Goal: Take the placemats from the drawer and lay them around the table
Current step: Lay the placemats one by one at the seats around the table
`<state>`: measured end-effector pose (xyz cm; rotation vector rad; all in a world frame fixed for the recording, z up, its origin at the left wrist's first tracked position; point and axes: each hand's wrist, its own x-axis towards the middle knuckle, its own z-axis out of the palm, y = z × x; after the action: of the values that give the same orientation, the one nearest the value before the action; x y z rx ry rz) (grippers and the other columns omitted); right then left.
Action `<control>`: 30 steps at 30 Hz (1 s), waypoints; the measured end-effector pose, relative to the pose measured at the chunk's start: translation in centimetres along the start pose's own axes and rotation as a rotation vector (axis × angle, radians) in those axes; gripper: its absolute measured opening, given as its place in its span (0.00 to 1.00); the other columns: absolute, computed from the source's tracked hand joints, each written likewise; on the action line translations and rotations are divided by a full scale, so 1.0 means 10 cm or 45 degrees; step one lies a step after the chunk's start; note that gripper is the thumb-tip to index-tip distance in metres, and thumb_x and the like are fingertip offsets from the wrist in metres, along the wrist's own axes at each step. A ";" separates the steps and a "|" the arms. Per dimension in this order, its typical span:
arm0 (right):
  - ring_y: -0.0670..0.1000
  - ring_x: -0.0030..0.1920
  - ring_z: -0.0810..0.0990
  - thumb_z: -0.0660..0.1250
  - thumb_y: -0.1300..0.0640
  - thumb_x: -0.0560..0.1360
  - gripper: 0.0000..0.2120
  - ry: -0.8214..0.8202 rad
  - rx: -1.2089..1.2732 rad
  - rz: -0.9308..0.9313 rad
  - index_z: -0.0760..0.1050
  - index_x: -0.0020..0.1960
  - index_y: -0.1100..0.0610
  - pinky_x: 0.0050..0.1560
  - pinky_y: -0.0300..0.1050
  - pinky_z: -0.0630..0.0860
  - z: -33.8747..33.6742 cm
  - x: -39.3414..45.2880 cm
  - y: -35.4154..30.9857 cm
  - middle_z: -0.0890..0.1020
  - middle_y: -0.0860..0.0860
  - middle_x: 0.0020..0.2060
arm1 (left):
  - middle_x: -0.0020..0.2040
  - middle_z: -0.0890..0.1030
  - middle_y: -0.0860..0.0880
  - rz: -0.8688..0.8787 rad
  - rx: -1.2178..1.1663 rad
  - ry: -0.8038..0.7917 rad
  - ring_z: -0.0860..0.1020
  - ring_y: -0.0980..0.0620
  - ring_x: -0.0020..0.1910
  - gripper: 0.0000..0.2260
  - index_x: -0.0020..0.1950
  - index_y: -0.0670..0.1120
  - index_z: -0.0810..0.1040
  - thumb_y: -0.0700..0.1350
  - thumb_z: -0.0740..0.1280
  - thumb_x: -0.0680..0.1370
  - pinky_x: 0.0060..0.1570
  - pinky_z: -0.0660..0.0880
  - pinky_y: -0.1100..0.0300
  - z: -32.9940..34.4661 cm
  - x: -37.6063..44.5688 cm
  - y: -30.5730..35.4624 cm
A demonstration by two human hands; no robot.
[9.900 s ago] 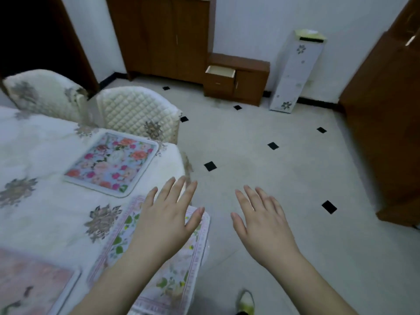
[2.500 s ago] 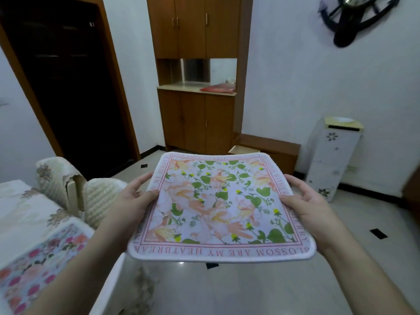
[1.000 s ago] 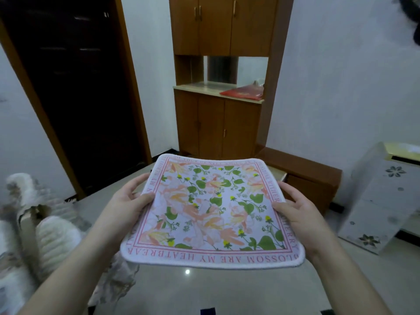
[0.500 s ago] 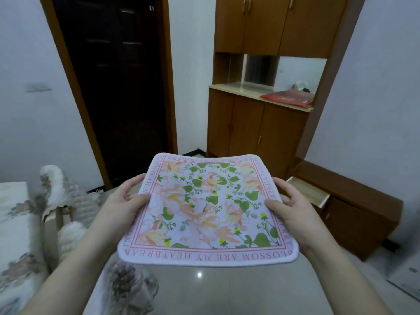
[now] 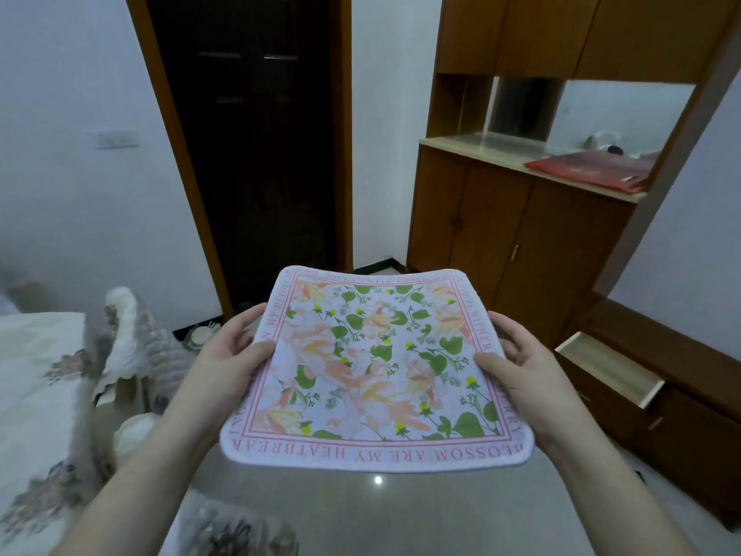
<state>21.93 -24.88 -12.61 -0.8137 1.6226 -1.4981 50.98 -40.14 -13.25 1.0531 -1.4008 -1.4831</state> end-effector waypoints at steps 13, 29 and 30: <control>0.58 0.42 0.87 0.66 0.65 0.78 0.25 -0.204 0.058 -0.002 0.68 0.71 0.47 0.30 0.47 0.82 -0.41 1.69 -0.22 0.86 0.48 0.48 | 0.54 0.85 0.49 0.001 -0.008 0.226 0.86 0.45 0.45 0.18 0.68 0.52 0.74 0.35 0.63 0.81 0.36 0.83 0.53 0.69 1.03 0.02; 0.59 0.43 0.87 0.67 0.63 0.78 0.26 -0.513 -0.053 0.026 0.68 0.70 0.43 0.39 0.57 0.83 0.91 3.02 -0.30 0.86 0.51 0.49 | 0.55 0.85 0.48 0.079 -0.017 0.519 0.85 0.44 0.47 0.20 0.68 0.52 0.75 0.33 0.62 0.81 0.38 0.83 0.53 -0.32 1.90 -0.11; 0.59 0.44 0.87 0.67 0.64 0.78 0.26 -0.532 -0.056 0.024 0.67 0.71 0.44 0.41 0.59 0.83 1.07 3.10 -0.31 0.85 0.51 0.50 | 0.55 0.85 0.48 0.079 -0.015 0.544 0.85 0.44 0.47 0.20 0.68 0.52 0.75 0.33 0.62 0.81 0.39 0.83 0.52 -0.43 1.96 -0.11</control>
<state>15.45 -57.20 -13.17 -1.0527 1.3482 -1.1843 48.88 -60.05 -15.14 1.2218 -1.1074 -1.1349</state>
